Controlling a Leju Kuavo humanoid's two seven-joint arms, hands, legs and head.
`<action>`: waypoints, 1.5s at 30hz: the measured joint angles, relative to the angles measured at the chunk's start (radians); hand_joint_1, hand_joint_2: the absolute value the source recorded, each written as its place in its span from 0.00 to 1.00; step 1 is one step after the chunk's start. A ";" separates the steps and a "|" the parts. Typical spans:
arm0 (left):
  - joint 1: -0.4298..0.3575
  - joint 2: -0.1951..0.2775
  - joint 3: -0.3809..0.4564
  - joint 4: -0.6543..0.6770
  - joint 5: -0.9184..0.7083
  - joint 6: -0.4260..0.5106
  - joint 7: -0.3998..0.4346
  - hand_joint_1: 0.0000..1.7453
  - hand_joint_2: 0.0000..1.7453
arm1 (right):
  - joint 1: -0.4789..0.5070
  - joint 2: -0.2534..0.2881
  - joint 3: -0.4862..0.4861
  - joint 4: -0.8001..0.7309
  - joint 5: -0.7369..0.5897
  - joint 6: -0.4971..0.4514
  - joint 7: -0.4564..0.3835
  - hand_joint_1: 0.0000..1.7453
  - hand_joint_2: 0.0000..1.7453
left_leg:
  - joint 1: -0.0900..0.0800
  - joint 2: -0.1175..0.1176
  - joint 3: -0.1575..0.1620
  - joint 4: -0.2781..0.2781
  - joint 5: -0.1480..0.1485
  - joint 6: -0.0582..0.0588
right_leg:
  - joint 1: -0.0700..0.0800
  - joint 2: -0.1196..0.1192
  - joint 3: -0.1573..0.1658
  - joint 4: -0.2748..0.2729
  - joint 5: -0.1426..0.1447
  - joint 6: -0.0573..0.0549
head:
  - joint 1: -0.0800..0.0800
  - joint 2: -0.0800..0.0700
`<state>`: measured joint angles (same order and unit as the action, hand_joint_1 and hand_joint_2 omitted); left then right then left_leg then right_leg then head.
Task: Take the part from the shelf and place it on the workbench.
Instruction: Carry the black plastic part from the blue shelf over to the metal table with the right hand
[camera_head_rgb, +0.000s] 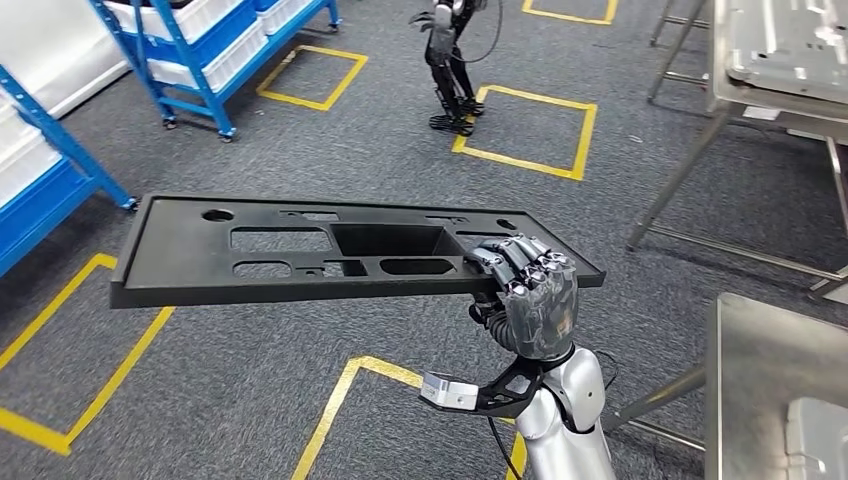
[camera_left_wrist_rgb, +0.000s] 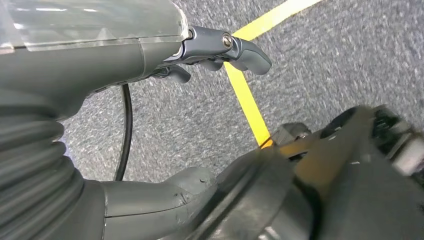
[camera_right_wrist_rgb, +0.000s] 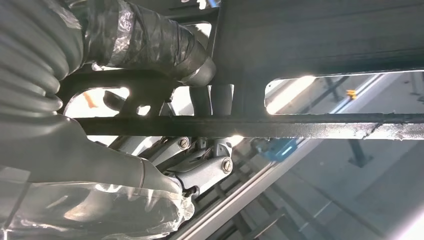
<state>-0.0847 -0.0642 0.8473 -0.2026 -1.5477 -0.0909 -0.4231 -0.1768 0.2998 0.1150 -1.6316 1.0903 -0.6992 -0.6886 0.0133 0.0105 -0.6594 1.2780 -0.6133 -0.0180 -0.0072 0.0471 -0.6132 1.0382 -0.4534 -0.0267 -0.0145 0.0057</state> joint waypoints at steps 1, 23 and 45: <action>0.001 0.000 0.000 0.000 0.004 -0.004 -0.002 0.00 1.00 | 0.001 0.000 0.000 0.000 0.000 0.000 0.000 1.00 1.00 | 0.000 -0.004 0.013 -0.032 0.030 0.003 | 0.001 0.014 0.000 0.001 0.000 0.000 | 0.000 0.000; -0.008 0.002 0.000 0.000 0.009 -0.017 -0.041 0.00 1.00 | -0.010 -0.002 -0.002 -0.012 0.015 0.000 0.000 1.00 1.00 | -0.010 0.111 0.120 -0.267 0.117 0.022 | 0.009 -0.101 0.001 -0.002 -0.004 0.022 | 0.004 0.000; -0.004 0.005 0.000 0.000 0.015 -0.021 -0.035 0.00 1.00 | -0.011 0.000 -0.001 -0.002 0.001 0.000 0.000 1.00 1.00 | 0.007 -0.009 0.103 -0.266 0.137 0.049 | 0.001 -0.023 -0.094 0.166 -0.083 0.049 | 0.011 0.000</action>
<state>-0.0885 -0.0589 0.8476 -0.2026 -1.5330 -0.1114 -0.4582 -0.1879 0.2997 0.1144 -1.6340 1.0910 -0.6992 -0.6886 0.0201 0.0018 -0.5567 1.0118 -0.4758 0.0311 -0.0066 0.0242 -0.7076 1.2046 -0.5363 0.0223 -0.0032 0.0057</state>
